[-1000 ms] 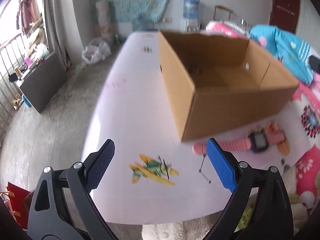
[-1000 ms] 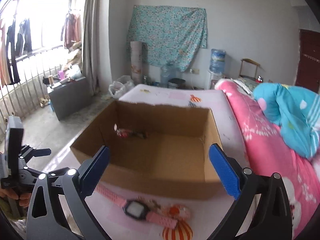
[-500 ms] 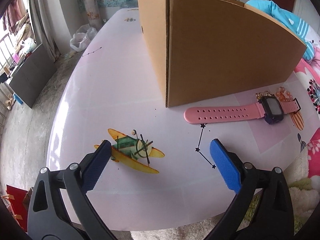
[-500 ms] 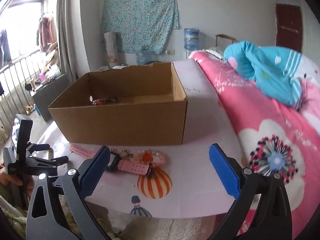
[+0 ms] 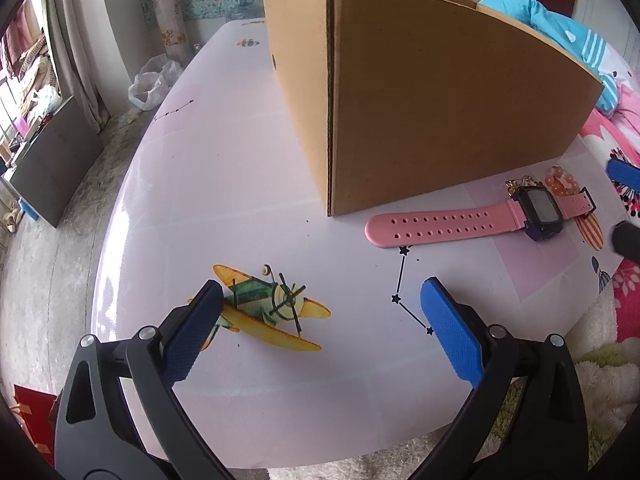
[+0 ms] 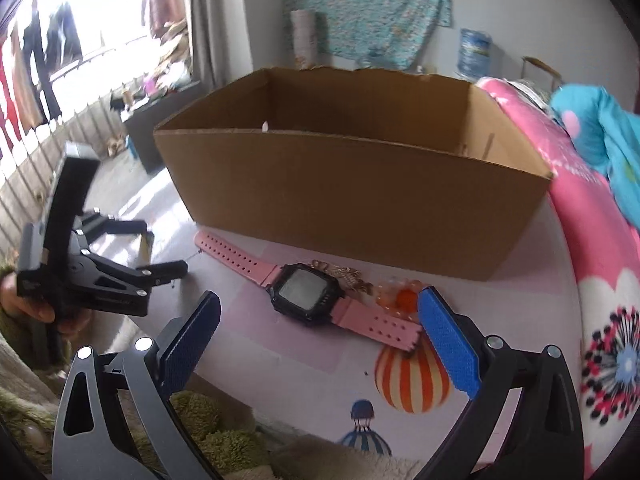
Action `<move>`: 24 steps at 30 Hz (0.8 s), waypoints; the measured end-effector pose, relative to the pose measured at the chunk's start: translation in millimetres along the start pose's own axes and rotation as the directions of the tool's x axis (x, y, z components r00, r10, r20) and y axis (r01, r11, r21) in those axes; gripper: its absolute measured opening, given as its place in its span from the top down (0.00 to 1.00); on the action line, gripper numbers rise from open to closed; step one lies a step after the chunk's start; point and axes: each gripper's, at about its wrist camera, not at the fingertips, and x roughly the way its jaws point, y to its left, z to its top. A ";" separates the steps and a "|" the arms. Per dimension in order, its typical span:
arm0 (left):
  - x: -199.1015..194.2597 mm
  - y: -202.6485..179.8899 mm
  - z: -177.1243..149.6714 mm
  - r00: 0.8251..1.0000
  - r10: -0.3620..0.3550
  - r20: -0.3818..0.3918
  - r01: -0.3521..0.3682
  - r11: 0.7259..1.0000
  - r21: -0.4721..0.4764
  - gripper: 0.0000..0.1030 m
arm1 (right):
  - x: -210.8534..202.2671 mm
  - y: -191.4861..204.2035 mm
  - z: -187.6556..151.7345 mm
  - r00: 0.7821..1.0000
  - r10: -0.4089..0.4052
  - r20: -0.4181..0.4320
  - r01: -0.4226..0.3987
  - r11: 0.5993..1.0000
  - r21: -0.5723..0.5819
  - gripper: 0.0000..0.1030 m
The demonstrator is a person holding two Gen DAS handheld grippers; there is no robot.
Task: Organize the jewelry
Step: 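Close the right gripper around the black face of the pink watch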
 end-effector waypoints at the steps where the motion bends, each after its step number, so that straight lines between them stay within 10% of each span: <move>1: 0.1 0.3 -0.4 1.000 -0.006 0.007 0.006 1.000 0.006 0.07 | 5.7 3.8 1.1 1.000 0.001 -0.011 -0.002 1.000 -0.018 0.15; 24: -0.3 -6.2 -2.0 0.998 -0.016 0.063 0.015 1.000 0.018 0.07 | 40.3 26.6 10.8 0.982 -0.049 -0.182 -0.001 0.963 -0.269 0.52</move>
